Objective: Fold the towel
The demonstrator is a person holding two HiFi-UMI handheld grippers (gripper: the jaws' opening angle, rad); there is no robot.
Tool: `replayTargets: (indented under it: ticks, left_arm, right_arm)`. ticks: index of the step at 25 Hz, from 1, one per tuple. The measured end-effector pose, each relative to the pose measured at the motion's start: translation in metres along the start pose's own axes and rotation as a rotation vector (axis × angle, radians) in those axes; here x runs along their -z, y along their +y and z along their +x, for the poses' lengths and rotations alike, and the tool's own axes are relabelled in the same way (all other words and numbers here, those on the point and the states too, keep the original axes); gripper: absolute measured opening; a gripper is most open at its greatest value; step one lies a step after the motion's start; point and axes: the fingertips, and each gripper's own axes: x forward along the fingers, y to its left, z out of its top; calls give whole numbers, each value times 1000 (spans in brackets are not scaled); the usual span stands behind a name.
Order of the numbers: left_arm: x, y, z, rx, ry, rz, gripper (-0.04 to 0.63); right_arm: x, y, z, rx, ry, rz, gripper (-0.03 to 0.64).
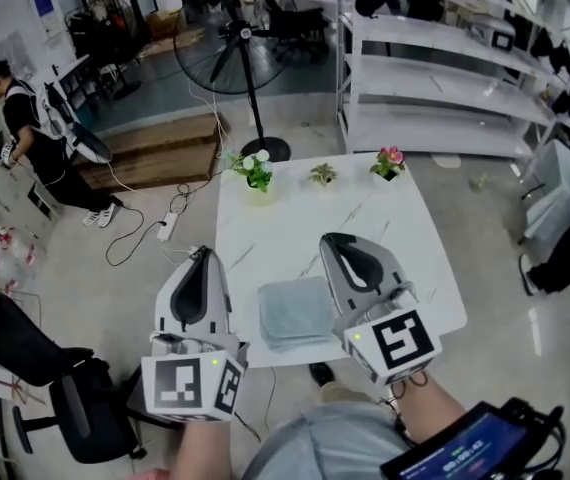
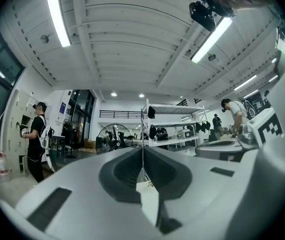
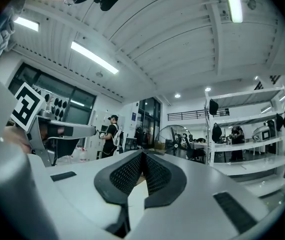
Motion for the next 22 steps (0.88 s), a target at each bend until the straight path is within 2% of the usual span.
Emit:
replayTargets:
  ticks: [22]
  left_arm:
    - [9,5,8,8,19,-8,9]
  right_arm:
    - [-5,12,18,-33,-33,-2,15]
